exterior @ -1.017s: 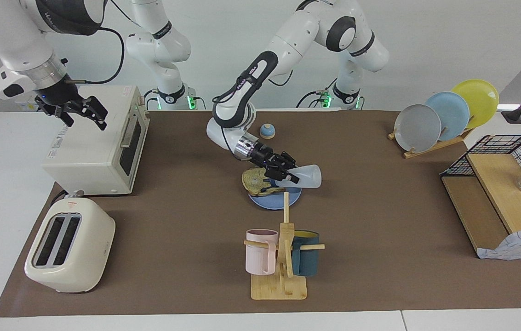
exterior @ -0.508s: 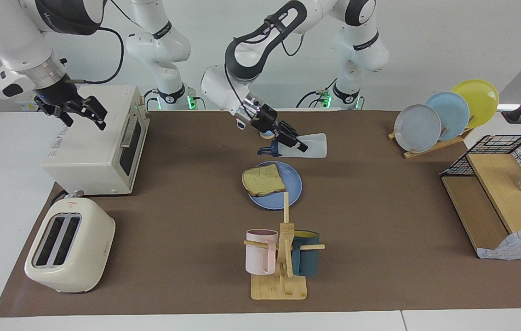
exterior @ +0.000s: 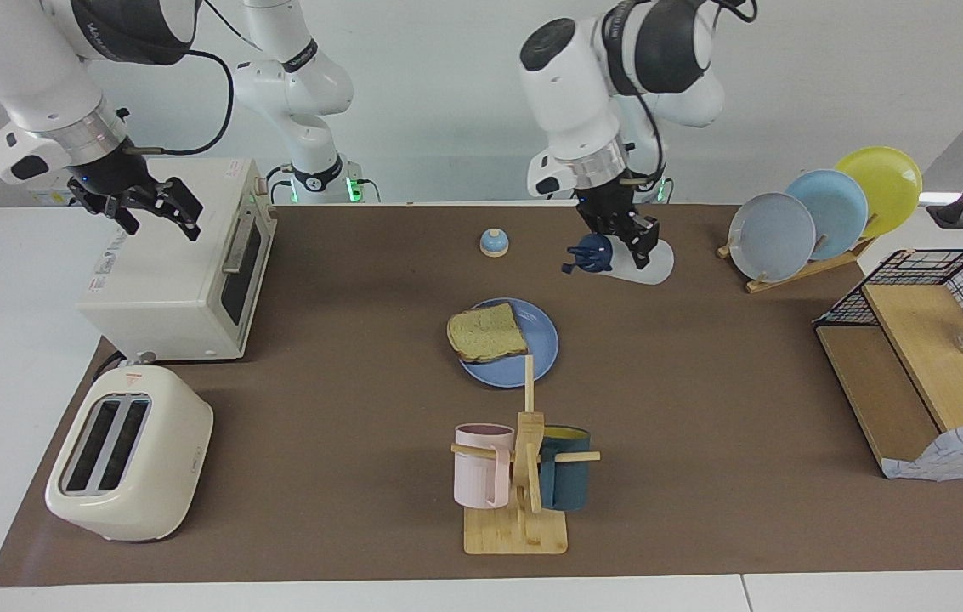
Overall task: Put bread on plate and add seasoning
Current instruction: 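Carry the bottle back beside the mug stand with the left gripper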
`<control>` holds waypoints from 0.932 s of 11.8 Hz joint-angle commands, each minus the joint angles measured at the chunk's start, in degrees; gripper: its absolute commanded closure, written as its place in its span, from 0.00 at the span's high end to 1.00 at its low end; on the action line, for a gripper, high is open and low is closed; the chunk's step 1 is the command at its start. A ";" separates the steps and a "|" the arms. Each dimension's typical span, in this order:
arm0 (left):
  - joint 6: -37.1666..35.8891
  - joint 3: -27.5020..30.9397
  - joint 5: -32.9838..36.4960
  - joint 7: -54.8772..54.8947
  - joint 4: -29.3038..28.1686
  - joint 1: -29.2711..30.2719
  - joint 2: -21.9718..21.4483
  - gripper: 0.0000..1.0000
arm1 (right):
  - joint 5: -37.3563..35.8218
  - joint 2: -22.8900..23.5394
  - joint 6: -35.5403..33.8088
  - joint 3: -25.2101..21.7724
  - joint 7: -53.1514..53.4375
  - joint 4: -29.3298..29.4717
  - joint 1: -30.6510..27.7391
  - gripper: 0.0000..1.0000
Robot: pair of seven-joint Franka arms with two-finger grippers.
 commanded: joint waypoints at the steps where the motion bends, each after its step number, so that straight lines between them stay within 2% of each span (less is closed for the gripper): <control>1: 8.29 -0.69 -8.55 -2.11 -2.18 6.82 -0.95 0.00 | -0.82 -1.28 1.47 0.28 -1.08 -1.62 -0.58 1.00; 3: 16.80 -0.69 -17.07 -4.38 -4.36 12.19 -0.95 0.00 | -0.82 -1.19 1.81 0.28 -1.17 -1.53 -0.67 1.00; 4: 24.07 -0.69 -20.16 -6.14 -7.77 14.56 -1.30 0.00 | -0.82 -1.10 2.60 0.28 -1.17 -1.53 -0.50 1.00; 7: 43.69 -0.60 -23.97 -10.01 -16.75 16.78 -1.92 0.00 | -0.73 -1.10 2.70 0.19 -1.17 -1.53 -0.93 1.00; 8: 50.27 -0.69 -24.06 -11.94 -18.34 16.87 -0.61 0.00 | -0.73 -1.10 2.70 0.28 -1.17 -1.53 -0.85 1.00; 10: 64.51 -0.69 -24.06 -16.86 -20.28 16.78 4.74 0.00 | -0.73 -1.10 2.70 0.19 -1.17 -1.62 -0.85 1.00; 11: 69.10 -0.60 -24.06 -17.23 -20.46 16.70 7.37 0.00 | -0.73 -1.10 2.61 0.19 -1.17 -1.62 -0.85 1.00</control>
